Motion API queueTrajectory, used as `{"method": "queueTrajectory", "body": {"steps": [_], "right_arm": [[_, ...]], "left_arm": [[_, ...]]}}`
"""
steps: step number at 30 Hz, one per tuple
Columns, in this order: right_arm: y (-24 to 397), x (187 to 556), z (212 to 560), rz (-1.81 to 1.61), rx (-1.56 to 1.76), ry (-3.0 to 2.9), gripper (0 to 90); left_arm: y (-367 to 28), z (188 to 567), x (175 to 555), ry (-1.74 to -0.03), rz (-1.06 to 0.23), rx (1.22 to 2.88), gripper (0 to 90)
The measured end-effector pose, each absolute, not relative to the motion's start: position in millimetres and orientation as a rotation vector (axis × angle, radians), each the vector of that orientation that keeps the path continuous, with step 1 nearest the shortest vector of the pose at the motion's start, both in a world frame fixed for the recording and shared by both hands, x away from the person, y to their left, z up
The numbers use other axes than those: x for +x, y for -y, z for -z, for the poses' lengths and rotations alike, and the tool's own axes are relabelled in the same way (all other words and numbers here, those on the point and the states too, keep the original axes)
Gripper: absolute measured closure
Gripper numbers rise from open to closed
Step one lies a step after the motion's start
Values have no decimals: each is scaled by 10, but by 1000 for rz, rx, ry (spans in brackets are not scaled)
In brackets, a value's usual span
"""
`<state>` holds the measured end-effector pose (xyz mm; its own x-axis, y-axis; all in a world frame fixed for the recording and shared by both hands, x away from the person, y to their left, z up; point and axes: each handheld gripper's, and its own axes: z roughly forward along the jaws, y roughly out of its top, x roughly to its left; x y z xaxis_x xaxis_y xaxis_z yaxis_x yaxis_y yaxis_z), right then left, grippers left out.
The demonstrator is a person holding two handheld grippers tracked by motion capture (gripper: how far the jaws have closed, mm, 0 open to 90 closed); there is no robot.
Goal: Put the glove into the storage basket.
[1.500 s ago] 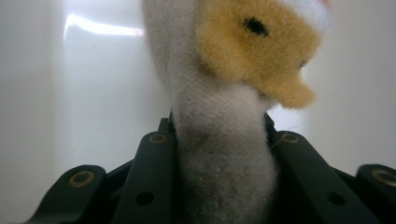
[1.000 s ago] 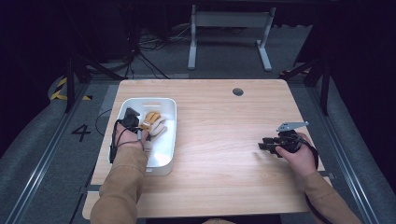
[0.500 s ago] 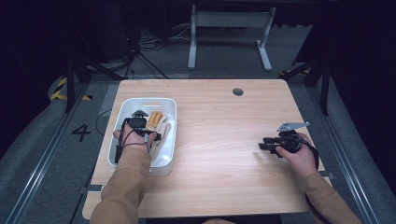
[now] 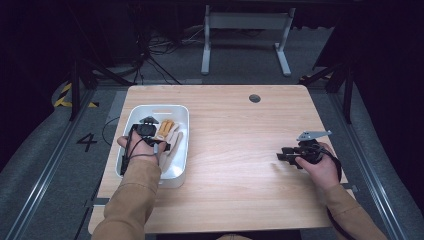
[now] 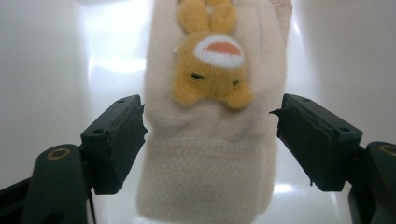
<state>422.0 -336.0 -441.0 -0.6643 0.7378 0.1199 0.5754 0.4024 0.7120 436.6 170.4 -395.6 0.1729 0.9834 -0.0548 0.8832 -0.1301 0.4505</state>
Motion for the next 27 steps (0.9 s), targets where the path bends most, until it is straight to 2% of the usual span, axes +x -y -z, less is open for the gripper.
{"method": "queueTrajectory", "body": {"steps": [5, 8, 10, 16, 22, 27], "right_arm": [[3353, 4222, 4417, -1108, 1158, -2448, 589], [3343, 4223, 4424, -1108, 1160, -2452, 589], [3336, 4220, 4423, -1109, 1157, -2455, 587], [3345, 4216, 4416, -1120, 1154, -2456, 584], [3353, 4220, 4417, -1123, 1154, -2457, 585], [3353, 4220, 4413, -1126, 1152, -2456, 586]], "left_arm": [[-1697, 3908, 4291, -1729, -428, 2132, 252], [-1645, 3899, 4271, -1698, -393, 2162, 345], [-1617, 3933, 4285, -1684, -365, 2189, 369], [-1593, 4072, 4349, -1721, -306, 2267, 554], [-1628, 4066, 4359, -1710, -276, 2266, 867], [-1644, 4050, 4360, -1706, -251, 2245, 895]]}}
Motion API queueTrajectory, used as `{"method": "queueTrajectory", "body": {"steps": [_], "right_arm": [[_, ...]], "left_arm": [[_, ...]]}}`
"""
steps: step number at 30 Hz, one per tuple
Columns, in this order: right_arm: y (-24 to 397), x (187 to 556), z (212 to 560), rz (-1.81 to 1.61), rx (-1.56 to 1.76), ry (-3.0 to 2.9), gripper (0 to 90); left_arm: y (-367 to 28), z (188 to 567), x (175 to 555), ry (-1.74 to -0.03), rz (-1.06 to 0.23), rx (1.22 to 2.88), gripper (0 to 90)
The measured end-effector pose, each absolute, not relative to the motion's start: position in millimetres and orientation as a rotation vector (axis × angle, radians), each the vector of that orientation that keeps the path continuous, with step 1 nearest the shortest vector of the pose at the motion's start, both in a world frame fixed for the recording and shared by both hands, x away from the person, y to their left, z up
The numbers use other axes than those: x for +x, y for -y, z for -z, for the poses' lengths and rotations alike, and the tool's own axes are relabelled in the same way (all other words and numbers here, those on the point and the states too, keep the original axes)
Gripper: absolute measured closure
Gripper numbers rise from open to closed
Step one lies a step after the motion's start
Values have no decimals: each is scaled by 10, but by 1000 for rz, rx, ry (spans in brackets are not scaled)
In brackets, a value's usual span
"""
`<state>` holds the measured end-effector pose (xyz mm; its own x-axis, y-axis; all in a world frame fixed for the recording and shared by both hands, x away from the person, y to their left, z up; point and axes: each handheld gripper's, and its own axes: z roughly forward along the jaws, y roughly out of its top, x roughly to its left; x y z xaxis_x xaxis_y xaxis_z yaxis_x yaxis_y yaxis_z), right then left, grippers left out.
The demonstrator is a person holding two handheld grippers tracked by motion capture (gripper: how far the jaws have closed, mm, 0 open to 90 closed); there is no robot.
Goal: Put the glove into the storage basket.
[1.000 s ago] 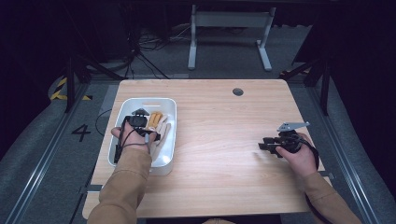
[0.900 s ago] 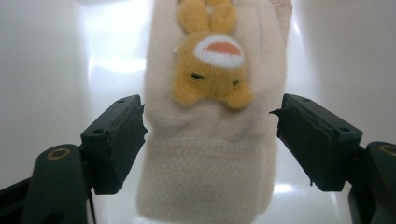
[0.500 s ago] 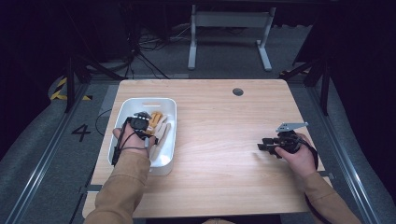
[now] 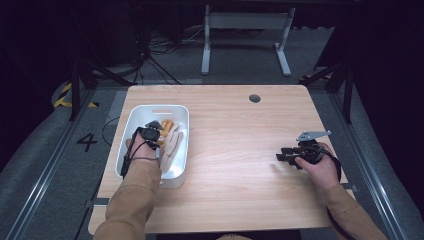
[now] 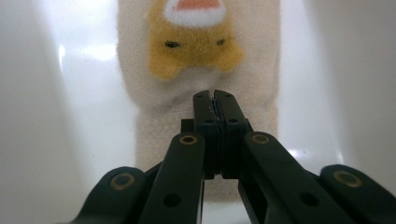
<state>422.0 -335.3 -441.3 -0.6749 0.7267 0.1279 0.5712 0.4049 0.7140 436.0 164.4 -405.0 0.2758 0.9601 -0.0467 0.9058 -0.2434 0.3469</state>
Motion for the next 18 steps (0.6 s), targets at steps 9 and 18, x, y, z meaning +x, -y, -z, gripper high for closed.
{"method": "queueTrajectory", "body": {"steps": [9, 18], "right_arm": [[3350, 4219, 4418, -1122, 1155, -2458, 587], [3350, 4217, 4415, -1124, 1152, -2457, 585]], "left_arm": [[-1650, 3885, 4332, -1669, -191, 2139, 900], [-1597, 3955, 4372, -1693, -198, 2095, 652]]}}
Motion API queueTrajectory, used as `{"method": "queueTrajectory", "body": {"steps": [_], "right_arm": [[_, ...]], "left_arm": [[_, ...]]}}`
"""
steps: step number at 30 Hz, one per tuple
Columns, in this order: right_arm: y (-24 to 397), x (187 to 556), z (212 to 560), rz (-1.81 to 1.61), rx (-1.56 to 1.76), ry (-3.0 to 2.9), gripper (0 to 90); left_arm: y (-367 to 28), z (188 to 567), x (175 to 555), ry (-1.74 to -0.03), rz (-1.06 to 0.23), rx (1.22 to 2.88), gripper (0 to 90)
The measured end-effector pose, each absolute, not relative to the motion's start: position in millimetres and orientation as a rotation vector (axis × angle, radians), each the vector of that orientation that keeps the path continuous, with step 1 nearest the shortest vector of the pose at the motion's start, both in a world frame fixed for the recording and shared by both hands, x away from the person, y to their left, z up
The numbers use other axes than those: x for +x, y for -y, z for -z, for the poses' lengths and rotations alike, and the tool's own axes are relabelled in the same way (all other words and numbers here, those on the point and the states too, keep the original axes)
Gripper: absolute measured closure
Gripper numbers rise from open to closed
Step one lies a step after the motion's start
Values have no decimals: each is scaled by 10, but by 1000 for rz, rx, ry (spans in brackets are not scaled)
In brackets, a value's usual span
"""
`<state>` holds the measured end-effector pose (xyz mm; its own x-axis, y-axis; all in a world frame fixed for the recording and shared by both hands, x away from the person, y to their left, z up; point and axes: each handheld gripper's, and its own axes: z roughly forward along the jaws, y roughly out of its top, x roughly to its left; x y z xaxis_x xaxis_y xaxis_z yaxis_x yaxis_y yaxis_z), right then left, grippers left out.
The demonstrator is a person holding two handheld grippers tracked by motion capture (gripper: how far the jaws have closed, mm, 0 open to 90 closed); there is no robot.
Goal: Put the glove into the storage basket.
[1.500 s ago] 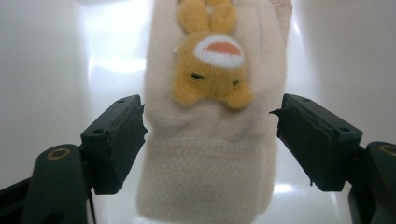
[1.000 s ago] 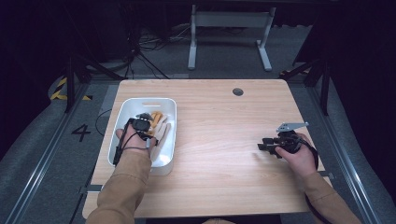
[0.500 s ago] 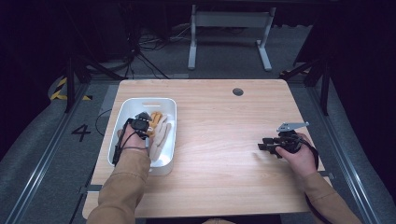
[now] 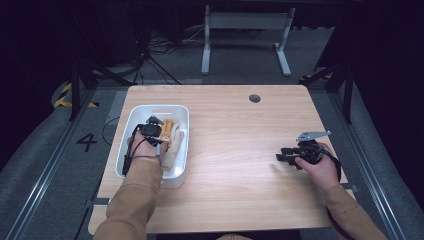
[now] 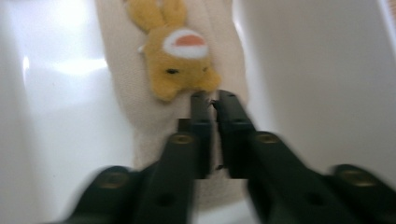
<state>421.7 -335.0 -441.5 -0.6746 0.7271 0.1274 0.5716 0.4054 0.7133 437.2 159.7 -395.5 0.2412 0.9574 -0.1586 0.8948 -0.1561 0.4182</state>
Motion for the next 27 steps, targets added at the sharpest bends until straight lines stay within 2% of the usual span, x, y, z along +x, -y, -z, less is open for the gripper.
{"method": "queueTrajectory", "body": {"steps": [1, 10, 20, 27], "right_arm": [[3352, 4217, 4415, -1126, 1153, -2455, 585], [3373, 4213, 4394, -1131, 1152, -2445, 583], [3373, 4185, 4391, -1119, 1148, -2446, 574], [3383, 4141, 4390, -1129, 1137, -2454, 564]], "left_arm": [[-1601, 3956, 4372, -1695, -204, 2106, 617], [-1565, 3772, 4233, -1597, -232, 2086, 554], [-1329, 3501, 3854, -1352, -255, 2110, 514], [-1113, 3495, 3690, -1194, -219, 2137, 472]]}}
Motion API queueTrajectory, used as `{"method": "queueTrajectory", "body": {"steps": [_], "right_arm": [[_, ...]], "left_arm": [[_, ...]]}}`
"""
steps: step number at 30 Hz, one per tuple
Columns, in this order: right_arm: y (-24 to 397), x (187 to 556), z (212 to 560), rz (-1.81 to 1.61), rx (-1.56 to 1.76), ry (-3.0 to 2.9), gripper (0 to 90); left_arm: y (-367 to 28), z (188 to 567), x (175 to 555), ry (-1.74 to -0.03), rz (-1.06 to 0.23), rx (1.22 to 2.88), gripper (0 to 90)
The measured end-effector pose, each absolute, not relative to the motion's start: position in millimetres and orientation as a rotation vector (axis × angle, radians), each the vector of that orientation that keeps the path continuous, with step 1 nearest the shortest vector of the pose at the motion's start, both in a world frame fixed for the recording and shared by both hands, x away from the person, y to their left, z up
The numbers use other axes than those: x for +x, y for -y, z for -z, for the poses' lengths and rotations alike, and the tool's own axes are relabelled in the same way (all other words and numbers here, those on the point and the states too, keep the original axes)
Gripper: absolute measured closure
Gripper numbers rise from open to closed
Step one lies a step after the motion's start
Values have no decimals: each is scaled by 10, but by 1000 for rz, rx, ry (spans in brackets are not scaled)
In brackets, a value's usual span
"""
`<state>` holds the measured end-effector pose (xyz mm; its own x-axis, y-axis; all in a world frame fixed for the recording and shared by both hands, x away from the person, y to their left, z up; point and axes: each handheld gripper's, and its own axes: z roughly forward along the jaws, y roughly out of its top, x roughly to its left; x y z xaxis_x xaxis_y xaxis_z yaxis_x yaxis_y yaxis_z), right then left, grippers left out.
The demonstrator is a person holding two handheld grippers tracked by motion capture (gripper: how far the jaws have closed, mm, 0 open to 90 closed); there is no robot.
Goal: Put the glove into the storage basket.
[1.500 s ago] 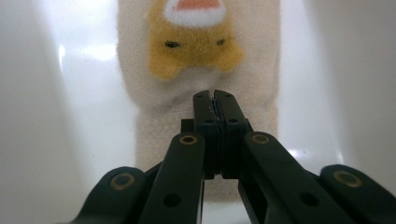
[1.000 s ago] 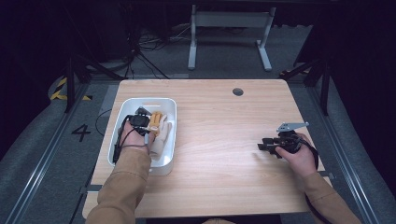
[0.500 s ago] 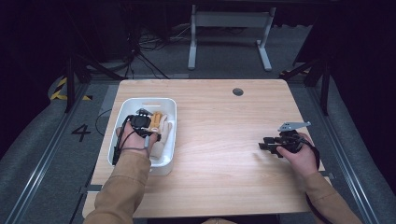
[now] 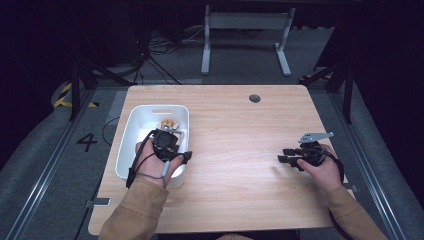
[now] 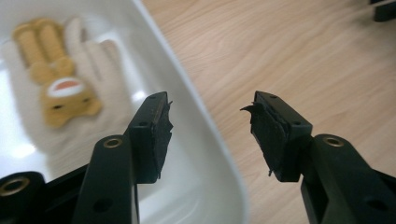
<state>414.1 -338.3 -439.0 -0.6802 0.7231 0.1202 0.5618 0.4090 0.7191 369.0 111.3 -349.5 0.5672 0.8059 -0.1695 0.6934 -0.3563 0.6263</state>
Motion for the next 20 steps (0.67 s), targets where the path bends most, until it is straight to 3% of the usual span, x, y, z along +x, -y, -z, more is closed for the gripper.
{"method": "queueTrajectory", "body": {"steps": [7, 15, 20], "right_arm": [[3423, 4107, 4407, -1128, 1144, -2455, 561], [3466, 4087, 4421, -1129, 1152, -2447, 557], [3480, 4082, 4415, -1139, 1143, -2443, 551]], "left_arm": [[-762, 3627, 3503, -1005, -165, 2173, 438], [-279, 4054, 3388, -789, -104, 2221, 399], [-139, 4225, 3360, -748, -68, 2277, 356]]}}
